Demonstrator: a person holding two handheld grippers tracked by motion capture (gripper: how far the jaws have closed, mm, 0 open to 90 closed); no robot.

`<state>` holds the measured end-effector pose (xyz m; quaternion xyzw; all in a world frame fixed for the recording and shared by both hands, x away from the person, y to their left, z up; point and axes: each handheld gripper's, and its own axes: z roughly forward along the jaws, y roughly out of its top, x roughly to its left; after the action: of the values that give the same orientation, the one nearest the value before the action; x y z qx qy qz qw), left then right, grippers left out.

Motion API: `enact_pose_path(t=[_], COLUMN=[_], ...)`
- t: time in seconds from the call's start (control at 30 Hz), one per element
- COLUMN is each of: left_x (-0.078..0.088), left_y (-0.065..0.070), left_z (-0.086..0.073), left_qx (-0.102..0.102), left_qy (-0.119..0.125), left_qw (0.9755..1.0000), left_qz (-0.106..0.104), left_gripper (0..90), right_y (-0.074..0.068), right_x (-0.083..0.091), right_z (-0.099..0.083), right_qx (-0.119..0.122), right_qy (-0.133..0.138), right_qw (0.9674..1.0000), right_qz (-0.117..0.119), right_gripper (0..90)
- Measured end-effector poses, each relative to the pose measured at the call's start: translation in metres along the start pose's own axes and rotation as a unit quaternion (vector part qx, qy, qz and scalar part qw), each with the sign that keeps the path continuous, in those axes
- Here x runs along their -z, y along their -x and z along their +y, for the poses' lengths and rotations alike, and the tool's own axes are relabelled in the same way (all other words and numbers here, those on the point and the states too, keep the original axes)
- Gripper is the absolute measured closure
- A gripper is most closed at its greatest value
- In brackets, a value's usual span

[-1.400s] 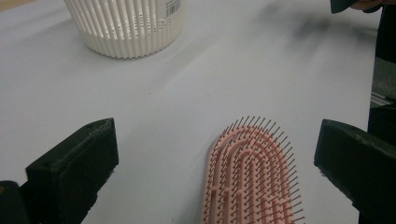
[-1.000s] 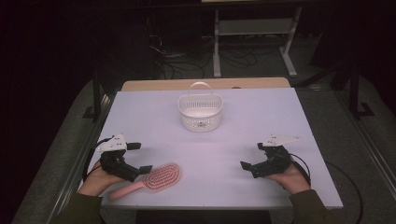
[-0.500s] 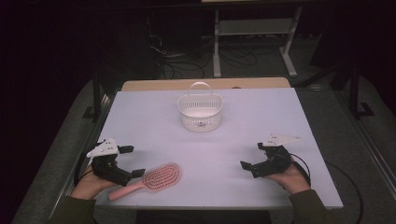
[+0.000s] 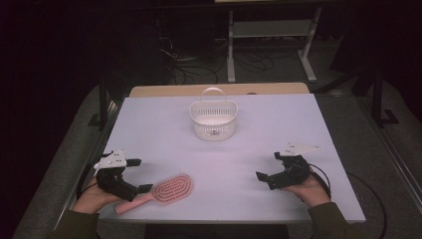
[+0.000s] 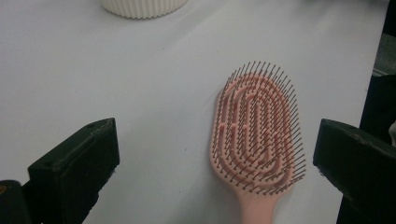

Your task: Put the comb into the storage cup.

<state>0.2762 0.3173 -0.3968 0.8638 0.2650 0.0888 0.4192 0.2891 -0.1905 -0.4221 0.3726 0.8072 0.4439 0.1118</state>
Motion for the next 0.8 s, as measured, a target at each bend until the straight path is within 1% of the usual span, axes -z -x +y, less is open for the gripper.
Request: enact_pose_path(t=[0.2,0.27,0.4,0.5,0.57,0.63,0.7,0.73,0.8], left_x=[0.0008,0.0011,0.0009,0.0004,0.0005,0.0008,0.0009,0.0012,0.0014], left_y=[-0.0002,-0.0002,-0.0010,0.0001,0.0003,0.0003,0.0004,0.0005,0.0006], left_z=[-0.0023,-0.0026,-0.0035,-0.0036,-0.0033,-0.0034,-0.0035,-0.0036,-0.0035], left_qx=[-0.001,-0.001,-0.005,-0.005,-0.009,-0.007,-0.007,-0.007,-0.006], left_qy=[-0.015,-0.016,-0.026,-0.029,-0.036,-0.040,-0.043,-0.044,-0.047], left_qw=[0.9999,0.9999,0.9996,0.9995,0.9993,0.9992,0.9991,0.9990,0.9989], left_qz=[-0.001,-0.002,-0.003,-0.005,-0.007,-0.003,-0.003,-0.003,-0.005], left_gripper=[0.5,2.6,2.7,4.1,6.4,8.4,11.8,11.8,14.7], right_y=[0.0002,0.0002,0.0000,-0.0001,0.0002,0.0001,-0.0001,-0.0001,-0.0002], right_x=[0.0000,-0.0001,-0.0003,-0.0005,-0.0005,-0.0003,-0.0002,-0.0002,-0.0003], right_z=[0.0000,0.0000,0.0002,0.0002,0.0002,0.0002,0.0003,0.0003,0.0003], right_qx=[-0.001,-0.001,-0.001,-0.001,-0.001,-0.002,-0.001,-0.001,-0.001], right_qy=[0.000,0.000,0.000,0.000,0.001,0.001,0.001,0.001,0.000], right_qw=[1.0000,1.0000,1.0000,1.0000,1.0000,1.0000,1.0000,1.0000,1.0000], right_qz=[0.000,0.000,0.000,0.000,0.000,0.000,0.000,0.000,0.000], right_gripper=[0.0,0.0,0.0,0.0,0.0,0.0,0.0,0.0,0.0])
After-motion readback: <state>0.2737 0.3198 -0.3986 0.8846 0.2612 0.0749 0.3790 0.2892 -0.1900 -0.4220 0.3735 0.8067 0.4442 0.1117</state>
